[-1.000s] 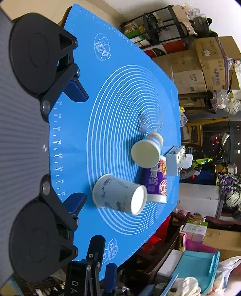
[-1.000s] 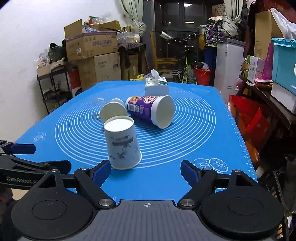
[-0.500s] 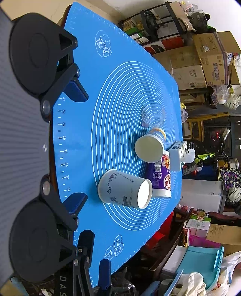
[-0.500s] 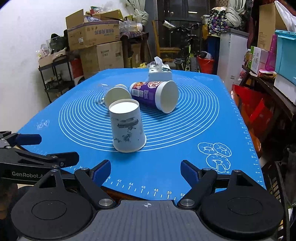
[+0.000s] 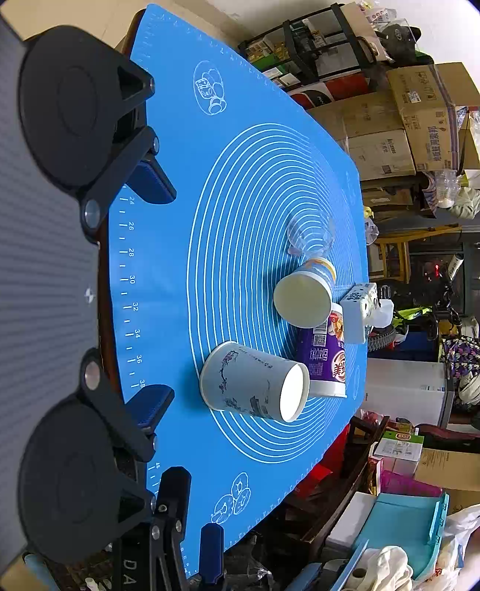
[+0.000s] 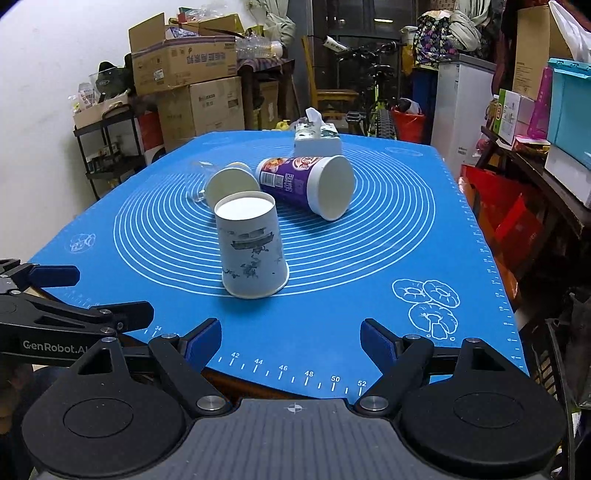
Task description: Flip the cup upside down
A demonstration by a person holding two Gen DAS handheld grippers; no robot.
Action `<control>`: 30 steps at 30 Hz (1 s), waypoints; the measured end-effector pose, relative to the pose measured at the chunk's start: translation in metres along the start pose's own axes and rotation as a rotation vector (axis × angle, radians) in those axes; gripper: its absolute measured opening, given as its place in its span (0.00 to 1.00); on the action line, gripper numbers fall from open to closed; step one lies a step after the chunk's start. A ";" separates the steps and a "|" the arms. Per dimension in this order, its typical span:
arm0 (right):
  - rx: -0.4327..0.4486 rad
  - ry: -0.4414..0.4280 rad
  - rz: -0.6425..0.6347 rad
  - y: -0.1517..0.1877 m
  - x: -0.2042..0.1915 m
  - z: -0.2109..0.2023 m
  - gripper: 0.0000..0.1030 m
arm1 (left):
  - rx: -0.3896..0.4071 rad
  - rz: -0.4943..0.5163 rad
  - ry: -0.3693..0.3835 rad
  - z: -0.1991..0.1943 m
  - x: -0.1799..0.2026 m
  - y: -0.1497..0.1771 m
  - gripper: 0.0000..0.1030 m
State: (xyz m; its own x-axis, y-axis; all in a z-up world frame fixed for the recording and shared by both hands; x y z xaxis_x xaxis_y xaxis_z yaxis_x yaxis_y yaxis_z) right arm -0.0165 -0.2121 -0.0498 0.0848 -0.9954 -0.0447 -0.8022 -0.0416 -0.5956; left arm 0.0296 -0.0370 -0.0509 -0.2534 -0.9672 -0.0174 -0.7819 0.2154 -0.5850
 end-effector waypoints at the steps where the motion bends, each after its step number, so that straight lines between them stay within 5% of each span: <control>1: 0.000 0.001 0.000 0.000 0.000 0.000 0.82 | 0.001 0.001 0.000 0.000 0.000 0.000 1.00; 30: -0.009 0.002 0.006 0.001 0.003 0.001 0.82 | -0.008 0.000 -0.002 0.005 0.000 -0.001 1.00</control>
State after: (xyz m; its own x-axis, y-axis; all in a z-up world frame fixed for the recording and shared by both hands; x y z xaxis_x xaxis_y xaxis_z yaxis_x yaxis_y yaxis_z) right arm -0.0163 -0.2149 -0.0510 0.0784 -0.9958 -0.0464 -0.8081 -0.0362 -0.5880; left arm 0.0327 -0.0380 -0.0546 -0.2521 -0.9675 -0.0189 -0.7865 0.2162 -0.5785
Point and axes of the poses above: each gripper's, at about its wrist camera, not at the fingertips, and z roughly the way its jaws point, x to its right, y to its underside, the point moved 5 cm from there along z, roughly the way its jaws point, and after that the axes turned 14 degrees about -x, right-handed, at the moved point
